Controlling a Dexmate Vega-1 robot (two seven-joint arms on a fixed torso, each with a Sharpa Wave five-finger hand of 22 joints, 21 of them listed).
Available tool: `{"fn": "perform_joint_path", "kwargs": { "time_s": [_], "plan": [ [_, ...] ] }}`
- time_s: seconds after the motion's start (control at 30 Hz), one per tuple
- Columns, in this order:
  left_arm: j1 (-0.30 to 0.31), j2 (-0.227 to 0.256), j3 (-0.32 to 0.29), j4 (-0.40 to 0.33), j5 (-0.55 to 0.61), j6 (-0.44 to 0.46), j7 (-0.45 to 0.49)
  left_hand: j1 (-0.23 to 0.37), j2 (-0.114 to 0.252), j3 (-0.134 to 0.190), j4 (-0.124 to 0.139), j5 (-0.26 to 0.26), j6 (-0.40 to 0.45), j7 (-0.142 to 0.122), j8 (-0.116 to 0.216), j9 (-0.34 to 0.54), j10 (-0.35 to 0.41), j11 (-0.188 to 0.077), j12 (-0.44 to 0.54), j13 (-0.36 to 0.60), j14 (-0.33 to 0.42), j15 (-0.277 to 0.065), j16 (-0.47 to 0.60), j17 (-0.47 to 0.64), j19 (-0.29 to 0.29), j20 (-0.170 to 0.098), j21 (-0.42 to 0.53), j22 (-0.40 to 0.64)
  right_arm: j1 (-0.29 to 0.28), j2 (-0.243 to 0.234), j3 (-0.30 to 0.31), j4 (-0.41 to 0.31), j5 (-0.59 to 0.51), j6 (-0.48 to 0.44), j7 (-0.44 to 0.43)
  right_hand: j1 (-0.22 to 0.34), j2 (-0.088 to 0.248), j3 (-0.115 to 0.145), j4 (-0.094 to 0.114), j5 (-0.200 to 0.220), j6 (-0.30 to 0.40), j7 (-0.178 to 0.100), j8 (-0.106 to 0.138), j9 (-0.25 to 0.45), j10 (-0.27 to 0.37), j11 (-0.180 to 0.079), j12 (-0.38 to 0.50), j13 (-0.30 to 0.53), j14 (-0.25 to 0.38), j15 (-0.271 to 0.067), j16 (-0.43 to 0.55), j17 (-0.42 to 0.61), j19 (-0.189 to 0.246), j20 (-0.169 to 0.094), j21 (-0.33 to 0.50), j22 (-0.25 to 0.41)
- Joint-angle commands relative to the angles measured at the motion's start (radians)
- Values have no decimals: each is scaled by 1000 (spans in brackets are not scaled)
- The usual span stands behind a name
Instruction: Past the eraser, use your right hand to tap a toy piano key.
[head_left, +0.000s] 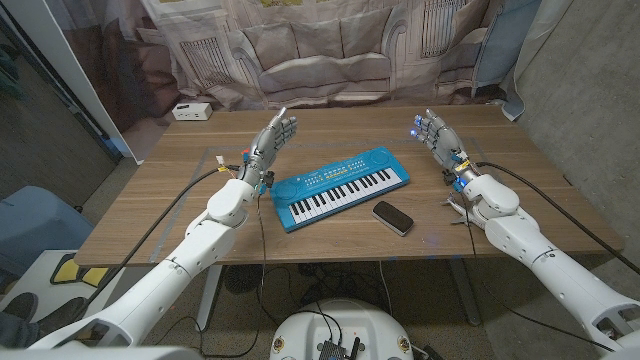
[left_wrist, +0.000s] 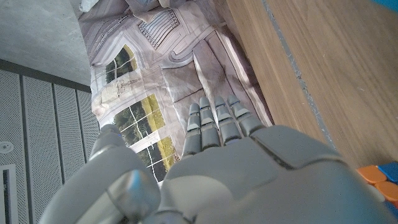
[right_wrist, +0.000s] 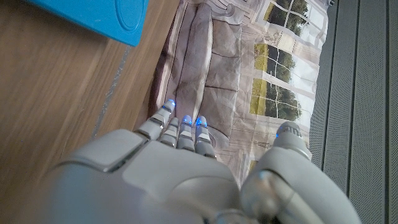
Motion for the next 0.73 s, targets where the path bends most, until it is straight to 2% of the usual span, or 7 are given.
{"fn": "perform_joint_path", "kwargs": {
  "time_s": [0.03, 0.33, 0.73],
  "plan": [
    [-28, -7, 11, 17, -40, 18, -49, 1, 9, 6, -5, -3, -1, 2, -4, 3, 1, 4, -1, 2, 0, 1, -2, 5, 6, 1, -3, 4, 14, 34, -10, 32, 48, 5, 58, -14, -2, -2, 2, 2, 3, 3, -6, 0, -1, 4, -7, 3, -5, 7, -7, 6, -1, -3, 1, 2],
    [-39, -20, 13, 51, -45, -2, -59, 2, 11, 8, -6, -3, -8, 3, -6, 3, -5, 3, -3, 2, -9, 1, -5, 5, 0, 0, -5, 4, -11, 16, -6, -11, 22, -12, 0, -22, -1, -6, 6, 3, 7, 3, -8, 0, 3, 5, -9, 3, -3, 10, -7, 7, 0, -1, -1, 2],
    [-80, -51, 27, 120, -54, -28, -94, 3, 13, 9, -6, -3, -10, 0, -6, 3, -5, -2, -3, 2, -10, -1, -4, 5, -2, 0, -6, 4, -17, -6, 4, -42, 22, -40, -19, -30, -2, -9, 9, 3, 10, 3, -10, 0, 6, 3, -12, 4, -2, 12, -8, 8, -1, 3, -3, 3]
  ]
}}
